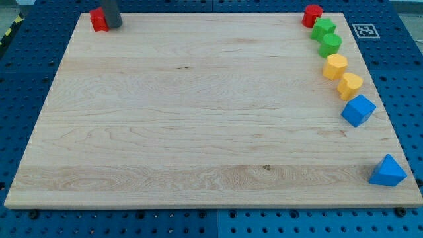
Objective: Slightly push the red circle to the top right of the green star
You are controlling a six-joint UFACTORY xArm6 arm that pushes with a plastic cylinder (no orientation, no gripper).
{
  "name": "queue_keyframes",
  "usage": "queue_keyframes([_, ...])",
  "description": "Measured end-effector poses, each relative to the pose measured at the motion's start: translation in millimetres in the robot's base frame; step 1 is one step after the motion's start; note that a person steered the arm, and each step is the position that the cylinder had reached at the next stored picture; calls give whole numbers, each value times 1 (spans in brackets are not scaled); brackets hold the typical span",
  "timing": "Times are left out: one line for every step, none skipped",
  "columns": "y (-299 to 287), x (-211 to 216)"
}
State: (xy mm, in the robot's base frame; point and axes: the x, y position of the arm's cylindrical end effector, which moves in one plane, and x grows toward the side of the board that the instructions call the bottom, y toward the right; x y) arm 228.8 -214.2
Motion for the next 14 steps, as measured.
queue_keyframes([22,18])
queue_keyframes([81,89])
queue_keyframes([135,176])
queue_keyframes([151,229])
queue_keyframes([151,229])
queue_keyframes([170,179])
queue_keyframes([205,113])
queue_keyframes([240,51])
queue_keyframes([280,-21])
queue_keyframes([291,-37])
queue_keyframes([293,-36])
queue_keyframes([292,-36])
queue_keyframes([292,-36])
queue_keyframes([292,-35])
